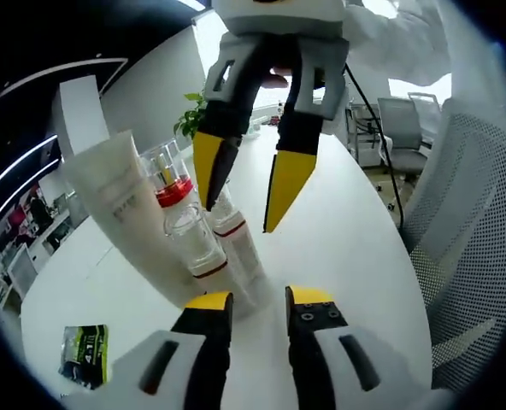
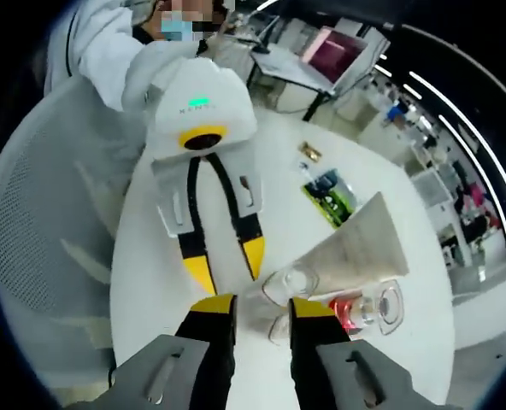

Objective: Arrange the skincare products in the storage area until every visible bottle or jar stands upright without overlapping.

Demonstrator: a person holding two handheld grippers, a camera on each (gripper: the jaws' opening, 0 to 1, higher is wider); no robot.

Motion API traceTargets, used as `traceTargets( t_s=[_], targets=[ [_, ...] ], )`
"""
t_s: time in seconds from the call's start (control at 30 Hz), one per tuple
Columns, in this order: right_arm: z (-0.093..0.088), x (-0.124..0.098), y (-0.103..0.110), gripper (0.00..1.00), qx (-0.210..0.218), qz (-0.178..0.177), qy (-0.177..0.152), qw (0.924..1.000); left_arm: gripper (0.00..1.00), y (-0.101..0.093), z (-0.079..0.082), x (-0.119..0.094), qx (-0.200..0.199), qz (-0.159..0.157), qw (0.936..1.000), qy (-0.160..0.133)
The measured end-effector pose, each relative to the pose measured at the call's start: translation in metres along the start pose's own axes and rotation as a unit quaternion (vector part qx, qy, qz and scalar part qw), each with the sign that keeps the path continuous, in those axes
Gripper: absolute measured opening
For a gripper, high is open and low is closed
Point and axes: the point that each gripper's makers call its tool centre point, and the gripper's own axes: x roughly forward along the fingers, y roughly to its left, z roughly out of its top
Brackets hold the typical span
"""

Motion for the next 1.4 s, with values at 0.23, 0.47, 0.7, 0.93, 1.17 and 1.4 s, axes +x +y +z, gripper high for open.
traceTargets(
  t_s=[0.23, 0.47, 0.7, 0.93, 1.17, 1.4],
  targets=[
    [-0.008, 0.008, -0.006, 0.2, -0.003, -0.007, 0.014, 0.9999, 0.24, 0.01, 0.013, -0.005, -0.006, 0.024, 0.9995, -0.019],
    [-0.007, 0.014, -0.005, 0.21, 0.0, 0.008, 0.016, 0.9998, 0.24, 0.01, 0.021, -0.007, 0.003, 0.029, 0.9992, -0.026],
    [-0.004, 0.014, -0.003, 0.17, 0.003, 0.017, 0.013, 0.9998, 0.24, 0.016, 0.019, -0.013, 0.006, 0.038, 0.999, -0.022],
    [-0.004, 0.013, 0.003, 0.17, 0.004, 0.025, 0.019, 0.9995, 0.25, 0.02, 0.021, -0.016, 0.007, 0.043, 0.9988, -0.023],
    [-0.004, 0.013, 0.015, 0.16, 0.007, 0.04, 0.014, 0.9991, 0.25, 0.024, 0.022, -0.015, 0.009, 0.046, 0.9986, -0.026],
    [-0.005, 0.013, 0.021, 0.16, 0.008, 0.048, 0.014, 0.9987, 0.25, 0.027, 0.028, -0.012, 0.018, 0.043, 0.9984, -0.03]
  ],
)
